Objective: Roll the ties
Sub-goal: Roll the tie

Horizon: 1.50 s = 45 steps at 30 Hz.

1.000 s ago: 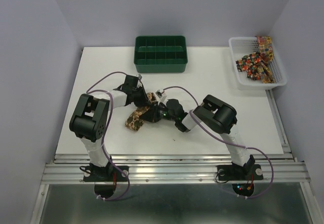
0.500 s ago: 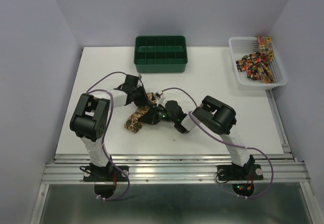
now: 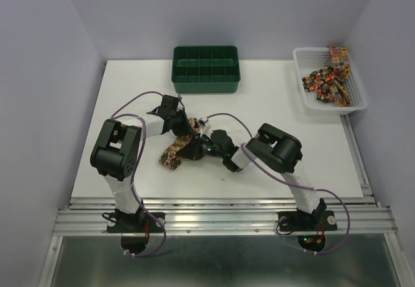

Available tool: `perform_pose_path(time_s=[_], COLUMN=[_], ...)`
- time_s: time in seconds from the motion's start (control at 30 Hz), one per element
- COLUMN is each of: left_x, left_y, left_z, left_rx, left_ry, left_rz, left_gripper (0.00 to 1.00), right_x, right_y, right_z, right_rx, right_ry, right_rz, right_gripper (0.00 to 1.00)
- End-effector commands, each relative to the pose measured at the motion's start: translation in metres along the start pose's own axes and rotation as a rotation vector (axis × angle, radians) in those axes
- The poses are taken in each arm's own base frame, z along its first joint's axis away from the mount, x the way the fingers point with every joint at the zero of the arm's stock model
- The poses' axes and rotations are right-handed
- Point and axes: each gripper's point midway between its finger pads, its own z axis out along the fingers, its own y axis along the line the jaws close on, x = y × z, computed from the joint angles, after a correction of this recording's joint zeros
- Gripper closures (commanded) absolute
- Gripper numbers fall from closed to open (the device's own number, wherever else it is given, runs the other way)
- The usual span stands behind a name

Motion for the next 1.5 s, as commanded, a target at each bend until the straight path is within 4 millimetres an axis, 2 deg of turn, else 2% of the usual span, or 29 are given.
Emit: perform_pose_path(time_s=[0.0, 0.33, 0.57, 0.63, 0.7, 0.77, 0.87, 1.0, 1.07, 1.1, 1.13, 1.17, 1.2, 1.23, 1.27, 1.3, 1.37, 1.4, 1.47], left_x=[-0.002, 0.001, -0.003, -0.004, -0.007, -0.015, -0.029, -0.04, -0.046, -0.044, -0.047, -0.045, -0.034, -0.035, -0.03, -0.016, 0.0, 0.02, 0.03], left_y=[0.029, 0.031, 0.033, 0.031, 0.031, 0.024, 0.013, 0.007, 0.0, 0.003, 0.001, 0.003, 0.018, 0.015, 0.02, 0.03, 0.04, 0.062, 0.069], left_z=[0.013, 0.02, 0.017, 0.014, 0.011, 0.003, -0.013, -0.034, -0.049, -0.054, -0.068, -0.075, -0.08, -0.096, -0.103, -0.113, -0.12, -0.121, -0.132], left_rx=[-0.127, -0.124, -0.136, -0.134, -0.138, -0.133, -0.126, -0.143, -0.135, -0.148, -0.149, -0.151, -0.204, -0.191, -0.198, -0.203, -0.201, -0.263, -0.266], left_ry=[-0.025, -0.004, -0.028, -0.035, -0.041, -0.072, -0.116, -0.156, -0.193, -0.197, -0.231, -0.242, -0.245, -0.284, -0.299, -0.319, -0.325, -0.303, -0.326], left_rz=[0.02, 0.04, 0.049, 0.058, 0.059, 0.06, 0.063, 0.058, 0.054, 0.045, 0.038, 0.023, -0.011, -0.031, -0.055, -0.113, -0.144, -0.178, -0.243], left_gripper=[0.99, 0.99, 0.99, 0.96, 0.86, 0.76, 0.69, 0.68, 0.6, 0.6, 0.59, 0.52, 0.49, 0.46, 0.38, 0.34, 0.3, 0.3, 0.29], right_x=[0.032, 0.042, 0.041, 0.04, 0.038, 0.04, 0.043, 0.045, 0.044, 0.044, 0.044, 0.045, 0.044, 0.044, 0.043, 0.041, 0.041, 0.041, 0.039], right_y=[0.003, 0.01, -0.001, -0.008, -0.015, -0.023, -0.029, -0.035, -0.037, -0.039, -0.038, -0.038, -0.04, -0.039, -0.039, -0.039, -0.04, -0.039, -0.041], right_z=[0.0, 0.002, 0.004, 0.004, 0.003, 0.0, -0.001, -0.005, -0.007, -0.009, -0.009, -0.009, -0.012, -0.012, -0.013, -0.013, -0.014, -0.014, -0.015], right_rx=[0.008, -0.019, 0.038, 0.079, 0.117, 0.153, 0.178, 0.2, 0.213, 0.226, 0.223, 0.225, 0.235, 0.233, 0.237, 0.241, 0.248, 0.247, 0.256], right_ry=[0.093, 0.151, 0.131, 0.121, 0.101, 0.096, 0.098, 0.081, 0.075, 0.075, 0.074, 0.076, 0.068, 0.065, 0.063, 0.054, 0.051, 0.05, 0.041], right_rz=[-0.022, -0.094, -0.058, -0.048, -0.041, -0.031, -0.017, 0.001, -0.003, -0.003, -0.004, -0.001, -0.001, 0.001, 0.003, 0.003, 0.006, 0.004, 0.012], right_gripper=[0.99, 0.99, 0.99, 0.99, 0.99, 0.99, 0.99, 0.99, 0.99, 0.99, 0.99, 0.99, 0.99, 0.99, 0.99, 0.99, 0.99, 0.99, 0.99])
